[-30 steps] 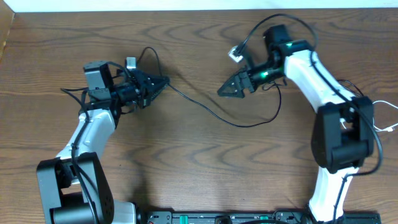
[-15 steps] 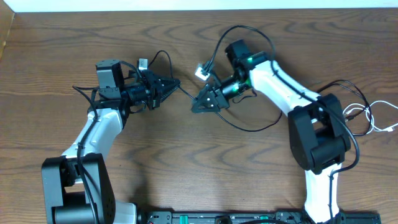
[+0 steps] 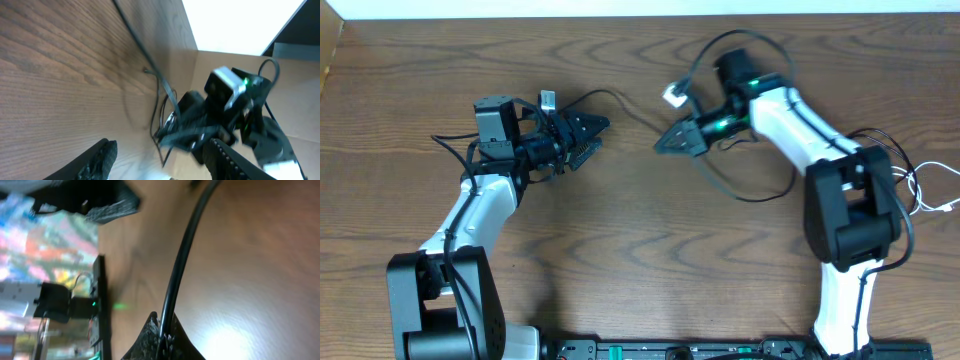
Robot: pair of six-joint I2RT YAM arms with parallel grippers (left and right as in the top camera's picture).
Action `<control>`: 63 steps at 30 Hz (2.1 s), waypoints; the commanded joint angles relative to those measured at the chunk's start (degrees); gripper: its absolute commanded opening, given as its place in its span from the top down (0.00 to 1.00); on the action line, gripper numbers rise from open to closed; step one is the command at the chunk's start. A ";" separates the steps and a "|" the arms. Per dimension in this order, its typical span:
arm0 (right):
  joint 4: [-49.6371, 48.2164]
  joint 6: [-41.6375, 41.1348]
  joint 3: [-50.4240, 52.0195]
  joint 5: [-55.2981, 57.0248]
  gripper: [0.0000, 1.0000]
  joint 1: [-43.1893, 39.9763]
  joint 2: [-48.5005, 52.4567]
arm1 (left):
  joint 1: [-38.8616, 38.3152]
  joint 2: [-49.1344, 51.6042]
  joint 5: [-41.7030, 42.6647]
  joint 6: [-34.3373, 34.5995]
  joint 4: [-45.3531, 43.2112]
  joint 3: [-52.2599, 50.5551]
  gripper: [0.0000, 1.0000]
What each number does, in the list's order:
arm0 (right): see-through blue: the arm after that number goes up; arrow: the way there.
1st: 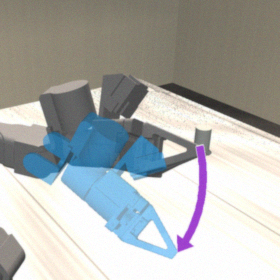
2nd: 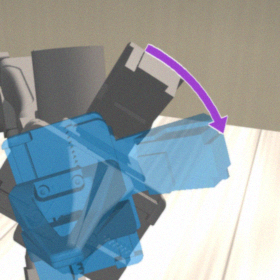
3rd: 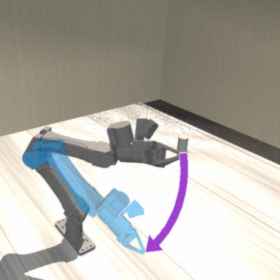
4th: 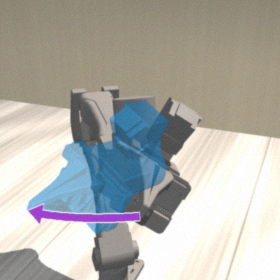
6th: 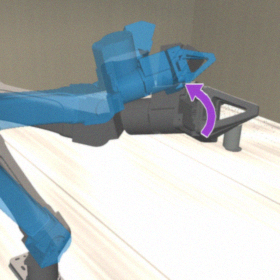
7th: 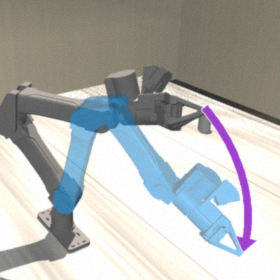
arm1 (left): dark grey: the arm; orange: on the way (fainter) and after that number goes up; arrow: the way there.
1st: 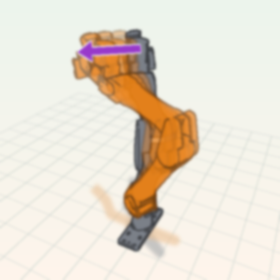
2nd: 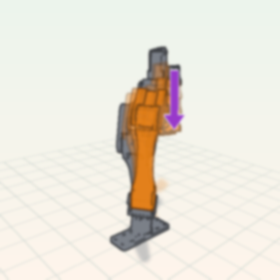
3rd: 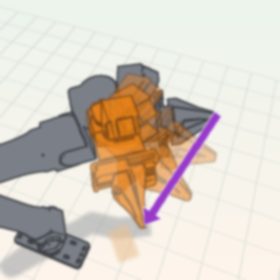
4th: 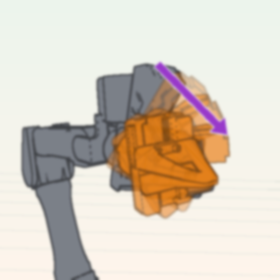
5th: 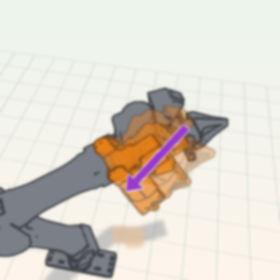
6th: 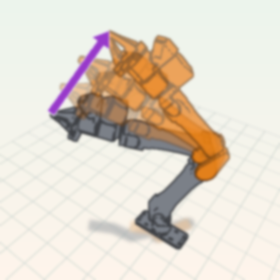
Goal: Untangle cables
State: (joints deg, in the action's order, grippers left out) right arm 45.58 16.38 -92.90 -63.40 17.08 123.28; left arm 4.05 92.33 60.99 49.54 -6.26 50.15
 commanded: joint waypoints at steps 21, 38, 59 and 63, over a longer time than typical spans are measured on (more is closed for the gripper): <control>5.64 -18.62 0.02 61.99 0.99 -12.87 -27.08 | -0.02 -1.11 -2.16 -4.00 0.48 0.04 0.39; 12.52 -24.26 0.02 74.58 0.13 -13.35 -17.33 | -0.02 -1.11 -5.16 -6.49 3.82 0.02 0.39; -2.10 -22.27 12.24 52.61 0.01 -4.13 -17.14 | -0.02 -1.05 -56.11 -19.15 29.38 0.02 0.18; -11.98 -24.81 18.84 56.61 0.01 -2.19 -17.14 | -0.02 -1.05 -55.15 -22.62 28.87 0.02 0.43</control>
State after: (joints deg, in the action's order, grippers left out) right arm 36.91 -5.80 -77.47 -10.41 13.96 105.80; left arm 4.03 92.12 9.47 31.68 22.72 50.11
